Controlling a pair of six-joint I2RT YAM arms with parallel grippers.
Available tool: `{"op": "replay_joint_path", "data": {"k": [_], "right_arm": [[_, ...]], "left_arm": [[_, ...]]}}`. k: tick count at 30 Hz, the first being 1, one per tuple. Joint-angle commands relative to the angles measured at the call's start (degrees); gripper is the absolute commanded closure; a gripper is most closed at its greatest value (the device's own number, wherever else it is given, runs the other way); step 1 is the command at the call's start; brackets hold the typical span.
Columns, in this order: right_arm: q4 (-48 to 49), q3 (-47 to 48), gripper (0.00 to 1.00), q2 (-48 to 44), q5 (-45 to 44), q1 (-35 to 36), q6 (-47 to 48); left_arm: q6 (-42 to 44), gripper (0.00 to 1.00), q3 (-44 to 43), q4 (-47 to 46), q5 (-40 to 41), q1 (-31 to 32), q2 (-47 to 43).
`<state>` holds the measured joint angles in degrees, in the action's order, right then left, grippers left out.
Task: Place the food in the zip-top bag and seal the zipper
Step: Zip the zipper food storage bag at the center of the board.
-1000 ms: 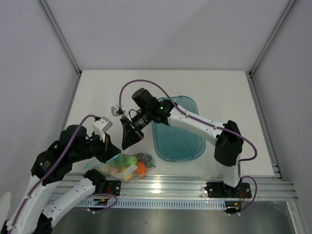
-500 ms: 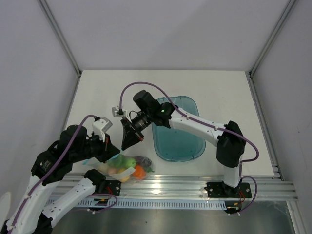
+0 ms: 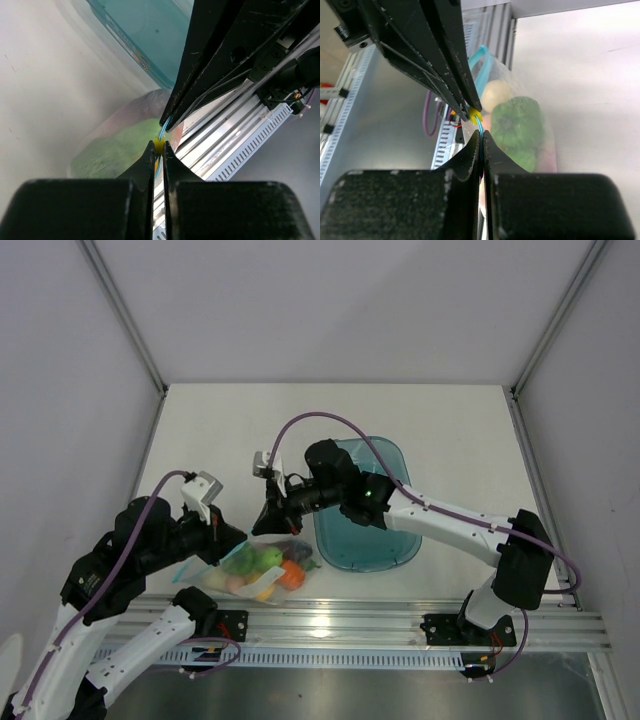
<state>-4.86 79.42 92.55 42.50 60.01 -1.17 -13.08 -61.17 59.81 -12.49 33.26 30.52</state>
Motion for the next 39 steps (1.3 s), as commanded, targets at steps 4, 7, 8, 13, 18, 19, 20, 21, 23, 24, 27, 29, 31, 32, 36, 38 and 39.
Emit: {"op": "replay_joint_path", "data": {"k": [4,7,8,13,18,19,20,21,23,24,27,29,31,32,36,38,39], "right_arm": [[4.2,-3.6,1.0,-4.1,-12.5,-0.7,-1.8],[6.5,-5.1,1.0,-4.3,-13.6,-1.4,-2.7],[6.4,-5.1,1.0,-4.2,-14.6,-1.6,-2.5],[7.4,-6.9,1.0,-3.7,-16.7,-2.1,-1.6],[7.5,-8.3,1.0,-2.4,-19.2,-2.4,-0.5],[7.7,-8.6,1.0,-2.4,-19.7,-2.5,-0.4],[7.7,-8.8,1.0,-2.4,-20.0,-2.6,-0.2],[7.6,-9.0,1.0,-2.6,-21.2,-2.9,-0.1],[7.7,-9.4,1.0,-2.9,-21.8,-3.0,0.3],[7.7,-9.5,1.0,-3.3,-22.5,-3.4,0.3],[7.4,-9.6,1.0,-4.0,-23.0,-4.5,0.4],[7.0,-9.5,1.0,-4.2,-23.4,-5.2,0.9],[7.0,-10.1,1.0,-4.5,-24.2,-6.4,0.9],[7.1,-10.2,1.0,-4.6,-24.7,-6.7,0.9],[8.2,-11.1,1.0,-4.2,-25.6,-8.1,0.9],[8.7,-11.4,1.0,-3.9,-26.0,-8.9,0.9],[9.0,-11.5,1.0,-3.7,-26.2,-9.0,0.9]], "left_arm": [[0.4,0.95,-0.8,0.1,4.4,-0.1,-0.5],[1.0,0.95,-1.0,1.2,5.5,-0.2,-0.7],[1.3,0.95,-1.2,1.4,5.7,-0.2,-0.8],[1.9,0.95,-2.0,3.3,7.2,-0.2,-0.8],[2.2,0.95,-2.5,4.6,9.3,-0.1,-1.3],[2.3,0.95,-2.6,4.8,9.2,-0.2,-1.4],[2.2,0.95,-2.6,4.9,9.2,-0.1,-1.4],[2.1,0.95,-3.1,5.1,9.8,-0.1,-1.4],[1.9,0.94,-3.4,5.8,10.4,-0.1,-1.3],[1.8,0.94,-3.5,5.8,10.7,-0.2,-1.3],[1.7,0.93,-4.2,6.3,11.2,-0.1,-1.3],[1.3,0.93,-4.7,6.7,11.4,-0.2,-1.1],[0.6,0.93,-5.2,7.2,11.6,-0.1,-0.8],[0.5,0.93,-5.4,7.3,11.7,-0.2,-0.8],[0.2,0.93,-5.6,8.0,12.0,-0.2,-0.8],[0.1,0.93,-6.2,8.3,12.2,-0.1,-0.8],[0.2,0.93,-6.0,8.7,12.1,-0.1,-0.8]]}}
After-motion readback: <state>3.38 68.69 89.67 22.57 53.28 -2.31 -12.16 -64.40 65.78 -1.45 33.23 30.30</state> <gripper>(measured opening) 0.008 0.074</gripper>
